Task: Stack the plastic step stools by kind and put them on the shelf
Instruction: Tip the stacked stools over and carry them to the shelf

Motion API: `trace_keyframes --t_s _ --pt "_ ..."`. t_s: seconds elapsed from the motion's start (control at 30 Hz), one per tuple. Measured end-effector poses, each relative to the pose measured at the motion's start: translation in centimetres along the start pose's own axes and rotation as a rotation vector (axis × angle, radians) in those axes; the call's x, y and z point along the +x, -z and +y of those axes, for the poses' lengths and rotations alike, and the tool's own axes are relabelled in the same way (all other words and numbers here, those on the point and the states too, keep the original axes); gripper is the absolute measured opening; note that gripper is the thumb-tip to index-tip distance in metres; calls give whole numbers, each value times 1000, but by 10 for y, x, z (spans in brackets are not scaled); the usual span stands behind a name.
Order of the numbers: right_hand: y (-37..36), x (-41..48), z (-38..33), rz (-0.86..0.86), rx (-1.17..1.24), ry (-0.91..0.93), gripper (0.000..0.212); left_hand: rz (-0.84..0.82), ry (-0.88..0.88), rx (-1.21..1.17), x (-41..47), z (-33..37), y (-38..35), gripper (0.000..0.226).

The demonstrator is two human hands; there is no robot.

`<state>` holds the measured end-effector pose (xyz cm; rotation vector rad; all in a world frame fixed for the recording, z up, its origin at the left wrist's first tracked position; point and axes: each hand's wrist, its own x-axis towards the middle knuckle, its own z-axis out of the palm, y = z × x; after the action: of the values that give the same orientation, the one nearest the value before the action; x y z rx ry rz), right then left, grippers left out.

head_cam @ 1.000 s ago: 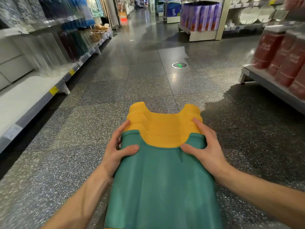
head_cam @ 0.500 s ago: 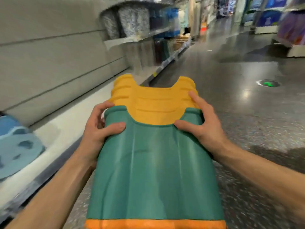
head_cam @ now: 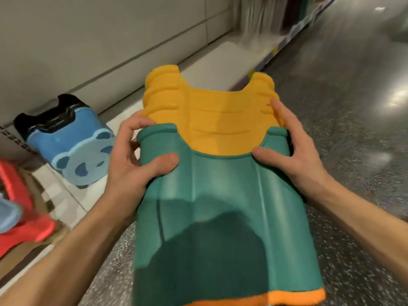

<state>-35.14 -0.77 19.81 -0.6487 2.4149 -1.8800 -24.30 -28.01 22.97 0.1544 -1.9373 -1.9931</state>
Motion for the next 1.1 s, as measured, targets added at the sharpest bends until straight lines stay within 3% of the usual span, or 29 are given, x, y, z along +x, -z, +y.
trace_keyframes --t_s 0.17,0.4,0.7,0.9,1.03,1.1 --pt "-14 24 -48 -97 -47 -55 98 34 33 131 -3 35 25 64" --pt "-9 70 -89 -167 -84 -94 94 95 208 137 22 74 33 68" --pt "3 193 -57 -226 30 -216 94 269 247 137 123 56 1 66" --pt "-11 272 -21 -260 2 -210 92 367 228 163 175 20 -1 90" --pt "-26 301 -11 -314 12 -213 97 451 222 156 186 11 0 90" --pt "-36 310 -5 -351 0 -228 103 473 241 171 192 10 5 109"
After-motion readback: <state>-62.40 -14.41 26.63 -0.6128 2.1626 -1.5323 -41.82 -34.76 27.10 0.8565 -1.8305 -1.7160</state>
